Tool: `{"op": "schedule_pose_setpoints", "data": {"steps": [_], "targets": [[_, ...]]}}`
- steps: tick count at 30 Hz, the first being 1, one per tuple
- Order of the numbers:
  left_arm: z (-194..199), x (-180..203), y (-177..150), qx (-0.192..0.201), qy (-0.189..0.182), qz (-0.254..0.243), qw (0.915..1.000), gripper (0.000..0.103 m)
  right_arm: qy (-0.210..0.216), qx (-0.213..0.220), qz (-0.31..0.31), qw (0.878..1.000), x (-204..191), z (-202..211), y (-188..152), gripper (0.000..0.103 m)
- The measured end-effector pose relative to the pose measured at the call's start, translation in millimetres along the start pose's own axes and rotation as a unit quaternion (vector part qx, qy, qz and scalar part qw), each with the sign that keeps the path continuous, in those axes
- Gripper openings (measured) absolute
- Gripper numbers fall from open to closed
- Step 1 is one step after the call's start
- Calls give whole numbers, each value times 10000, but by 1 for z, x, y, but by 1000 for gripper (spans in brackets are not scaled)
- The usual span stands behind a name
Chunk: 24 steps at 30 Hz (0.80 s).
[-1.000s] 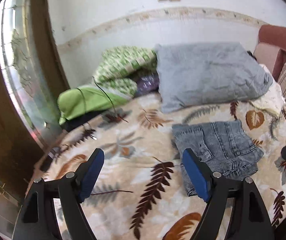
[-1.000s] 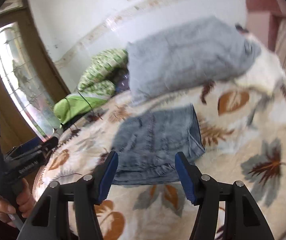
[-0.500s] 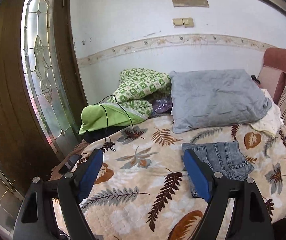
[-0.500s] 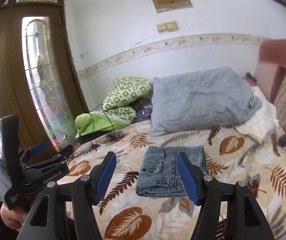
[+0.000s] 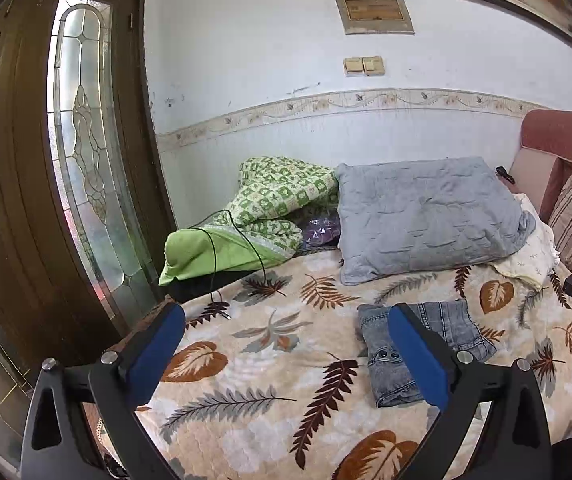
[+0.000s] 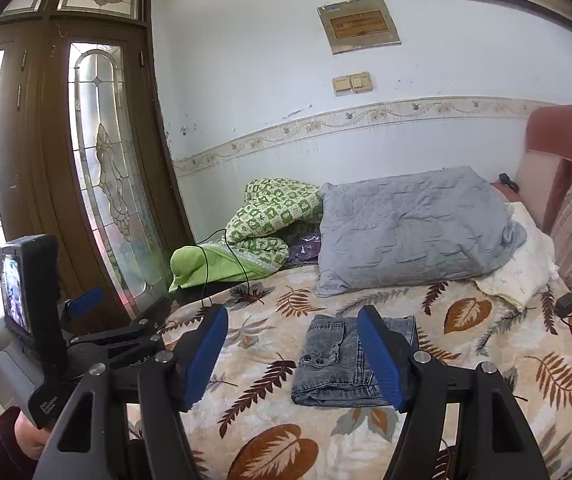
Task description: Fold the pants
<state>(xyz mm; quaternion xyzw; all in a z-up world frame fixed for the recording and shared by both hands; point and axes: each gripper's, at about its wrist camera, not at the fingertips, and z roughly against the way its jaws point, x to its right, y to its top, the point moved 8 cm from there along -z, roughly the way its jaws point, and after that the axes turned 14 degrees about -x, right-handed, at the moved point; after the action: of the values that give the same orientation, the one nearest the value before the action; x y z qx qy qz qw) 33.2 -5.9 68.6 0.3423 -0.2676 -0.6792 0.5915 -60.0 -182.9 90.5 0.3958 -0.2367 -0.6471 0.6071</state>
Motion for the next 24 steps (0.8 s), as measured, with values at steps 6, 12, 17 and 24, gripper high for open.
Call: {"op": "schedule_pose_setpoints", "data": {"steps": [6, 12, 17, 24], "targets": [[-51, 28, -21, -581, -114, -260, 9979, 103, -140, -204, -60, 9997, 23, -38, -8, 71], [-110, 55, -50, -1221, -308, -469, 9909, 103, -207, -721, -343, 9966, 55, -95, -32, 71], [-149, 67, -68, -1650, -358, -502, 9844, 103, -452, -975, -305, 9937, 73, -128, -43, 71], [-184, 68, -78, -1882, -268, -494, 9805, 103, -434, -1367, -409, 9888, 84, -168, -57, 71]]}}
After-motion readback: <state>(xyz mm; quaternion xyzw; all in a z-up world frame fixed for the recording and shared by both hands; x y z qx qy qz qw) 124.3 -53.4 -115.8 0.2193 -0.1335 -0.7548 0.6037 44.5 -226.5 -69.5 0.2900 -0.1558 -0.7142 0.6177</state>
